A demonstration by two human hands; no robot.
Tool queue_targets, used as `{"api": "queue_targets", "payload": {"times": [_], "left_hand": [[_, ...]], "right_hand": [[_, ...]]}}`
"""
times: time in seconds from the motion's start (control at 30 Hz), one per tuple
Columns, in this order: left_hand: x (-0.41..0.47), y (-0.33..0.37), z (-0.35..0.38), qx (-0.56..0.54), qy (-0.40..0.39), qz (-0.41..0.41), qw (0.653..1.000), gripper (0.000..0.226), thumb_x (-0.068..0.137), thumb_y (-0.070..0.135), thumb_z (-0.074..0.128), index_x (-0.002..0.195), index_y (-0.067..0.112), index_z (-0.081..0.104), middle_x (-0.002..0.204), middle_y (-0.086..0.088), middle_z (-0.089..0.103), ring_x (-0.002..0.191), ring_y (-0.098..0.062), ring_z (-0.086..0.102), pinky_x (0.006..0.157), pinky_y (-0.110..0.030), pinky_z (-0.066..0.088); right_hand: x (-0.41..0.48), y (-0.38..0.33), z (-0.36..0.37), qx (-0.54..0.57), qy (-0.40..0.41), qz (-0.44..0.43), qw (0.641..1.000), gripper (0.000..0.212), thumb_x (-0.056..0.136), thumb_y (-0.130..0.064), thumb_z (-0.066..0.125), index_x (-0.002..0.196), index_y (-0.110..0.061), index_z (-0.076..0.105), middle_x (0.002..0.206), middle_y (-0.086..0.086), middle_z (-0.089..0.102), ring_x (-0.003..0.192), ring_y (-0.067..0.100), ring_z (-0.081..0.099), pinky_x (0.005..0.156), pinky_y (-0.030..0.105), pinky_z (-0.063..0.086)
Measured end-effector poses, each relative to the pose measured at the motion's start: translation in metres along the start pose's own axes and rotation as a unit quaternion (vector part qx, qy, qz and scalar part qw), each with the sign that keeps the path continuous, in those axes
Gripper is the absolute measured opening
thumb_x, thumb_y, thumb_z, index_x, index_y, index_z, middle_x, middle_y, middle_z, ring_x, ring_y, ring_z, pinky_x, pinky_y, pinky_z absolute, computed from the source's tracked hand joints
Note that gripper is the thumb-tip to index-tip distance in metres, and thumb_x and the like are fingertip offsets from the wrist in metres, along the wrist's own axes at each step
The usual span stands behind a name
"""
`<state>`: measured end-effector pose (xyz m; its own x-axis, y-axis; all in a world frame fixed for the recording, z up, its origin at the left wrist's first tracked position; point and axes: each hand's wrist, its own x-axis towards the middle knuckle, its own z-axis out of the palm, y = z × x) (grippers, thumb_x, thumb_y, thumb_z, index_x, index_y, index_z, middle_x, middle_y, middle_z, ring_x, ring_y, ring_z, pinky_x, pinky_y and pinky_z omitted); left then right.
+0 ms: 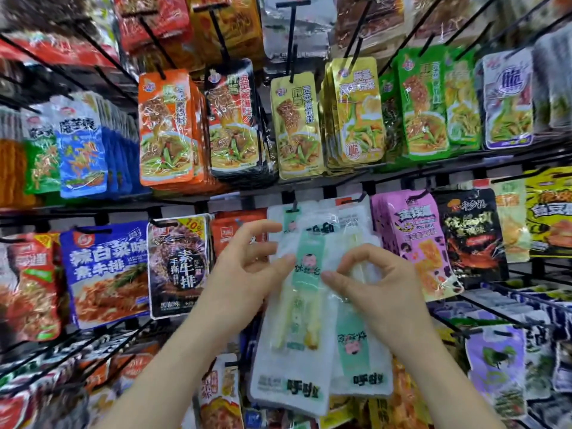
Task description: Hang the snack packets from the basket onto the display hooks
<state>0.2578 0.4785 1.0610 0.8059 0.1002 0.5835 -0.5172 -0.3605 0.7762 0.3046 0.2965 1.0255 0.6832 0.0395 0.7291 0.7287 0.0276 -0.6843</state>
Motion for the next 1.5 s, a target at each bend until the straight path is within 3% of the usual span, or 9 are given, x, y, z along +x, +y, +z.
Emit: {"api": "queue_targets", "payload": {"times": [0.1,0.27,0.87,0.97,1.1,1.2,1.3,1.37,1.5], "left_hand": [[0.021,-0.006,0.018,0.101,0.103,0.117,0.983,0.025,0.079,0.014,0.077,0.081,0.038,0.070,0.073,0.010,0.061,0.060,-0.008,0.051,0.056,-0.025,0.042],[0.036,-0.003,0.023,0.076,0.177,0.207,0.959,0.035,0.087,0.001,0.066,0.095,0.035,0.070,0.090,-0.002,0.062,0.080,-0.010,0.060,0.071,-0.018,0.048],[0.070,-0.020,0.027,0.276,0.136,0.154,0.939,0.037,0.096,0.007,0.054,0.131,0.017,0.057,0.095,-0.003,0.048,0.083,-0.012,0.045,0.069,-0.009,0.031],[0.067,-0.021,0.028,0.338,0.127,0.154,0.920,0.046,0.094,0.004,0.055,0.138,0.015,0.050,0.118,-0.006,0.046,0.109,-0.019,0.046,0.091,-0.012,0.029],[0.052,-0.036,0.033,0.470,0.153,0.232,0.838,0.061,0.078,-0.015,0.062,0.136,0.000,0.049,0.149,-0.027,0.031,0.138,-0.043,0.032,0.113,-0.044,0.027],[0.035,-0.054,0.039,0.493,0.101,0.294,0.813,0.044,0.090,0.007,0.057,0.134,0.004,0.053,0.147,-0.020,0.040,0.137,-0.035,0.035,0.110,-0.049,0.036],[0.032,-0.052,0.042,0.544,-0.002,0.198,0.815,0.065,0.095,0.051,0.040,0.152,0.026,0.023,0.162,-0.007,0.007,0.148,-0.024,0.003,0.121,-0.041,0.012],[0.038,-0.053,0.040,0.566,-0.027,0.162,0.808,0.075,0.094,0.054,0.043,0.153,0.034,0.001,0.160,0.000,-0.019,0.147,-0.019,-0.019,0.119,-0.033,-0.006],[0.044,-0.053,0.041,0.531,-0.035,0.155,0.832,0.078,0.095,0.044,0.052,0.153,0.032,0.002,0.158,0.001,-0.025,0.145,-0.018,-0.023,0.114,-0.026,-0.010]], "right_hand": [[0.002,0.000,0.005,-0.039,-0.010,-0.016,0.999,0.018,0.071,-0.017,0.084,0.067,-0.020,0.066,0.071,-0.010,0.066,0.068,0.000,0.058,0.072,0.002,0.038],[0.008,0.000,-0.008,-0.023,0.024,0.000,0.999,0.017,0.071,-0.023,0.081,0.080,-0.034,0.073,0.085,-0.036,0.067,0.089,-0.024,0.055,0.074,-0.008,0.032],[0.022,0.008,-0.009,-0.124,-0.006,-0.015,0.992,0.030,0.081,-0.024,0.076,0.109,-0.030,0.072,0.094,-0.037,0.052,0.084,-0.039,0.040,0.076,-0.011,0.028],[0.020,0.008,-0.014,-0.152,0.000,-0.029,0.988,0.029,0.082,-0.024,0.075,0.110,-0.030,0.071,0.097,-0.033,0.053,0.081,-0.040,0.038,0.076,-0.011,0.027],[0.014,0.008,-0.026,-0.192,0.027,-0.049,0.980,0.027,0.081,-0.023,0.075,0.107,-0.031,0.073,0.093,-0.037,0.052,0.089,-0.029,0.048,0.079,-0.011,0.026],[0.009,0.009,-0.035,-0.182,0.042,-0.059,0.981,0.024,0.081,-0.018,0.076,0.103,-0.027,0.073,0.092,-0.033,0.054,0.088,-0.039,0.040,0.077,-0.013,0.021],[0.005,0.010,-0.042,-0.115,0.062,-0.046,0.990,0.021,0.081,-0.011,0.075,0.096,-0.024,0.072,0.090,-0.030,0.056,0.081,-0.045,0.032,0.072,-0.014,0.020],[0.006,0.015,-0.043,-0.071,0.068,-0.023,0.995,0.019,0.081,-0.010,0.074,0.093,-0.024,0.073,0.088,-0.031,0.059,0.080,-0.044,0.034,0.070,-0.014,0.022],[0.005,0.026,-0.032,-0.036,0.035,0.004,0.999,0.020,0.081,-0.017,0.075,0.091,-0.034,0.072,0.091,-0.040,0.065,0.094,-0.028,0.051,0.077,-0.010,0.029]]}}
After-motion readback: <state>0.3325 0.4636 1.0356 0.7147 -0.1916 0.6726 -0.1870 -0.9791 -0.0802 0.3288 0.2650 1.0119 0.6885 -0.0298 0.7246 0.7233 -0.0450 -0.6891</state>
